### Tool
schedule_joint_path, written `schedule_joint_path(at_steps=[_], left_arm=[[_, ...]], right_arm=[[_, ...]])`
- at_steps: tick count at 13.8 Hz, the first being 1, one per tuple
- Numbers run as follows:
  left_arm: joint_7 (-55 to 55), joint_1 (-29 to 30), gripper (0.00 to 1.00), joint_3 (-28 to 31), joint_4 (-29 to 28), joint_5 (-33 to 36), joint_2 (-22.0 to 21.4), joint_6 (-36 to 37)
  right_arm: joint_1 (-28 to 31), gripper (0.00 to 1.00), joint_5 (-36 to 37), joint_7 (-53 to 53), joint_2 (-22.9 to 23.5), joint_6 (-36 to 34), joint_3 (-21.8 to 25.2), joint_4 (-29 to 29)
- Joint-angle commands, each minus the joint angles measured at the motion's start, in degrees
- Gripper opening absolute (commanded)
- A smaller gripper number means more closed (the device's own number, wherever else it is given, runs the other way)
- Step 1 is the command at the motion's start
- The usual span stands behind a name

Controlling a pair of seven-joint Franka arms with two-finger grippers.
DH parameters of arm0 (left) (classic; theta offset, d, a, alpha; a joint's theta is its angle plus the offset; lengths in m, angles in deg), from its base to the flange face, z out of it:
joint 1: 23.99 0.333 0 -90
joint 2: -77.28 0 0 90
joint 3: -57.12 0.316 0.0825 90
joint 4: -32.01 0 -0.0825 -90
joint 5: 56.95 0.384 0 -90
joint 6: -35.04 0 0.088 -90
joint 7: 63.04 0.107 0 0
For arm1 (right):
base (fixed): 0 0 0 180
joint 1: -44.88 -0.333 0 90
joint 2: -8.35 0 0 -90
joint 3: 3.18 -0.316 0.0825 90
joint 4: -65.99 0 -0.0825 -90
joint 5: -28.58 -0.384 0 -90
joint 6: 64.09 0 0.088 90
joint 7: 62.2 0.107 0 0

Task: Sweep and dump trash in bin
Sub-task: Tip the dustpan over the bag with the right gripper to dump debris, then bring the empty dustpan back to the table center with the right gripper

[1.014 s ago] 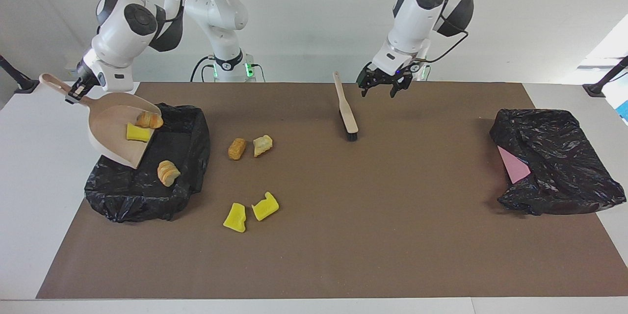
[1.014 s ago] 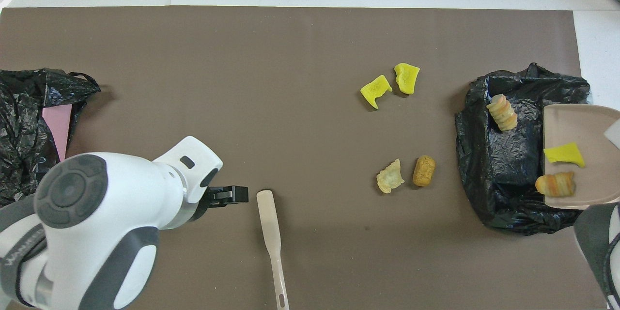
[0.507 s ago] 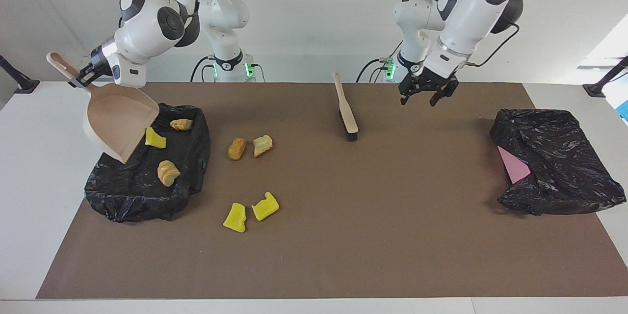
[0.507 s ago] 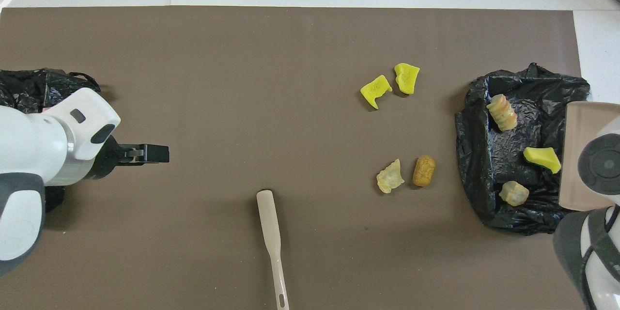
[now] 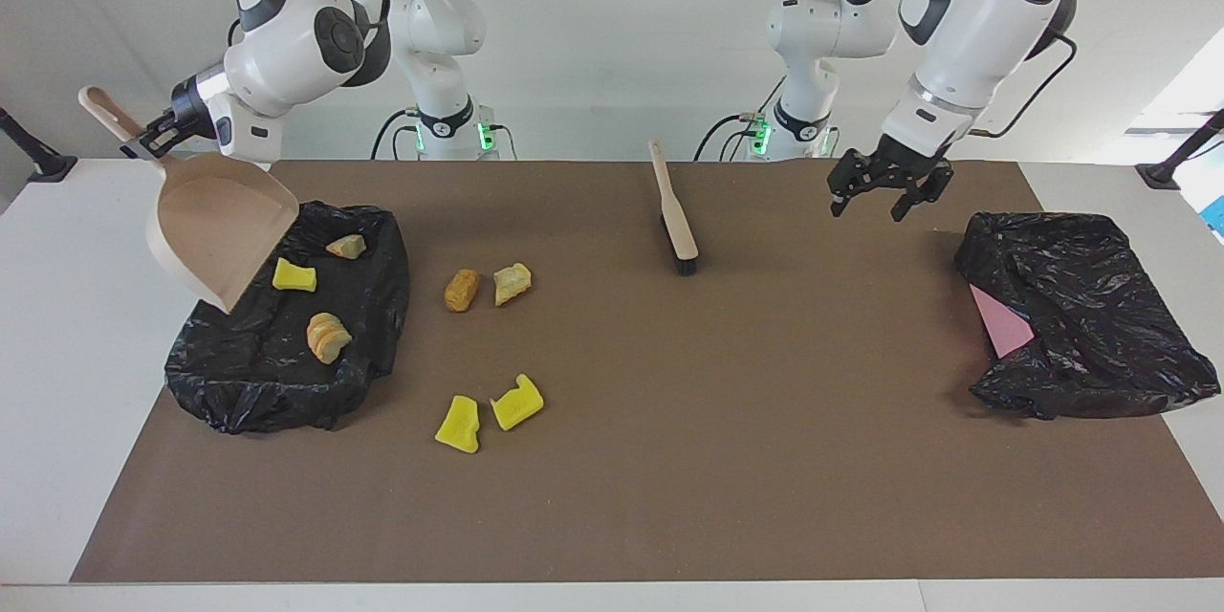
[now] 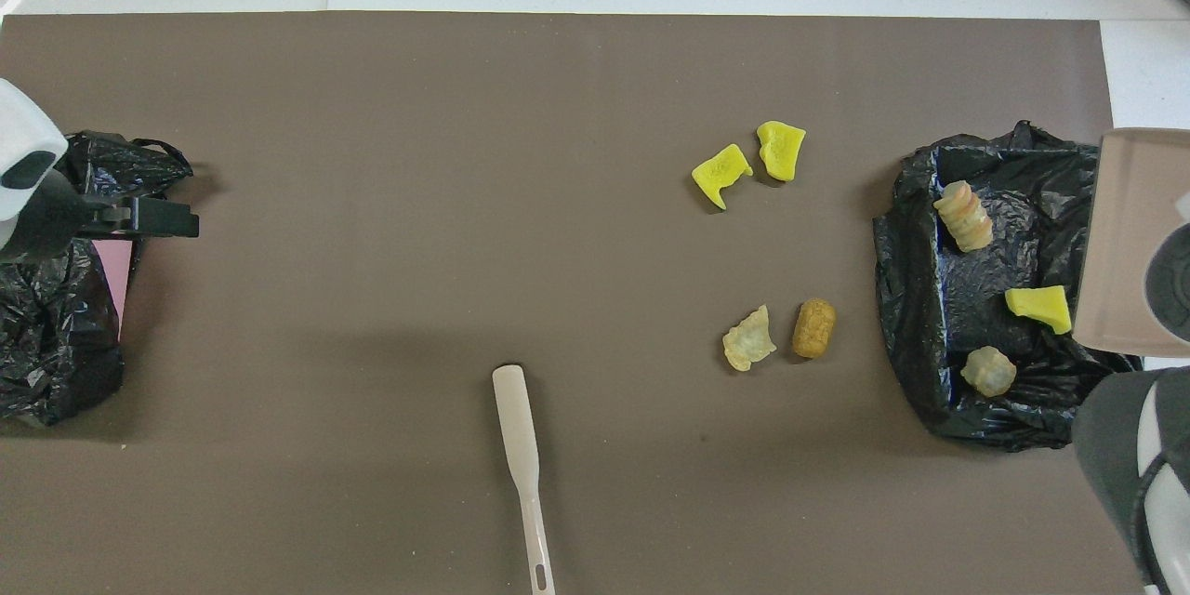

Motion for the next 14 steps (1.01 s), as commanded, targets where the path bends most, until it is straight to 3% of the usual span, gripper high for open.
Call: schedule_joint_path(at_steps=[1, 3, 7, 11, 14], left_arm=[[0.83, 1.58, 1.0, -0.23, 8.5, 2.98, 5.14, 2.59], [0.83, 3.24, 1.0, -0.49, 10.89, 2.9, 6.11, 6.54], [0.04, 6.04, 1.0, -3.64, 14.59, 2.81, 5.16, 11.91], [-5.93, 7.12, 1.0, -5.59, 12.05, 2.81, 1.38, 18.14], [-3.58, 6.5, 1.0, -5.68, 11.25, 2.81, 0.84, 18.07]], right_arm=[[-6.01, 0.0, -6.94, 2.32, 9.36, -9.34, -0.33, -13.69], [-8.14, 0.0, -11.51, 8.46, 12.18, -12.7, -0.33, -18.54], [-13.05, 0.0, -24.27, 24.7, 16.4, -12.89, -0.41, -23.56], [-20.87, 0.0, -28.22, 41.49, 27.11, -16.83, -0.33, -35.66], [-25.63, 0.0, -31.99, 53.54, 35.21, -21.23, -0.33, -46.05]])
